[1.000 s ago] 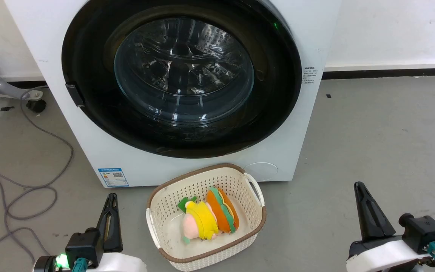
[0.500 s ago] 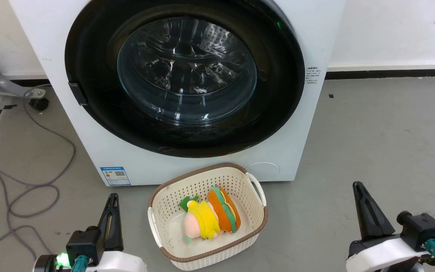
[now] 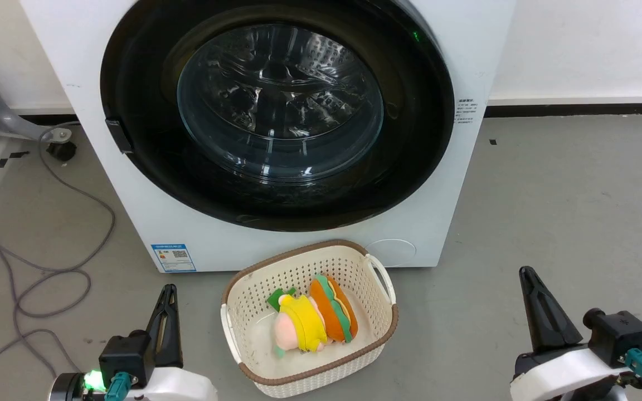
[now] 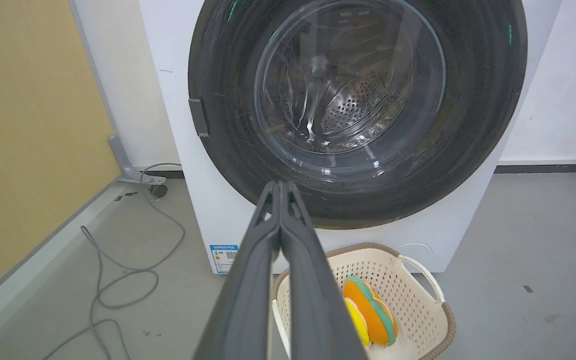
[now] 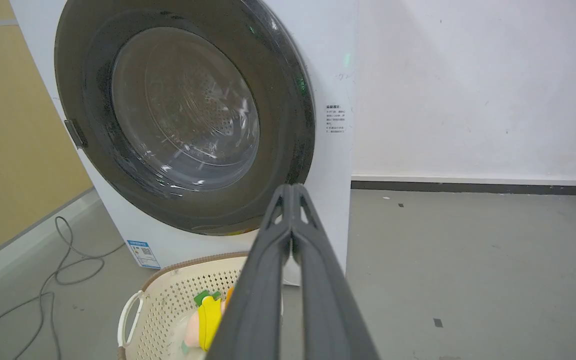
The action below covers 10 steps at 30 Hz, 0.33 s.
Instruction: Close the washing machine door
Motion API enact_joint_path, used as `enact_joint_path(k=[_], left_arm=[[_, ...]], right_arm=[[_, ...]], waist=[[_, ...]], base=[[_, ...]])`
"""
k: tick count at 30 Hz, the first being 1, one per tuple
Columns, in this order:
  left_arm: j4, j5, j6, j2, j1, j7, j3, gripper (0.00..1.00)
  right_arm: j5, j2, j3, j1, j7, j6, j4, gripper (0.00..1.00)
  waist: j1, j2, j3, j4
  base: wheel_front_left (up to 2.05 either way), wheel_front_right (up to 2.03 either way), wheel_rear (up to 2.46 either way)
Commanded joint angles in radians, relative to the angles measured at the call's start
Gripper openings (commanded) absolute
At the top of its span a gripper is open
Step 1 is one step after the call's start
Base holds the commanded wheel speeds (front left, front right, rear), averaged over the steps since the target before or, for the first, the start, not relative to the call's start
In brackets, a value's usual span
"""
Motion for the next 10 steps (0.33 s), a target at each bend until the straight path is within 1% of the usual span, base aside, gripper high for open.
enact_joint_path(k=[1, 10], left_arm=[[-0.006, 0.007, -0.005, 0.000, -0.013, 0.006, 0.003, 0.00], [-0.012, 0.011, -0.011, 0.000, -0.015, 0.024, 0.004, 0.00]], right_arm=[[-0.012, 0.002, 0.001, 0.007, 0.007, 0.000, -0.008, 0.00], [-0.026, 0.002, 0.001, 0.008, 0.025, 0.000, -0.018, 0.00]], waist=[[0.0000, -0.0001, 0.000, 0.001], [0.0000, -0.0001, 0.001, 0.006]], base=[[0.00, 0.00, 0.00], [0.00, 0.00, 0.00]])
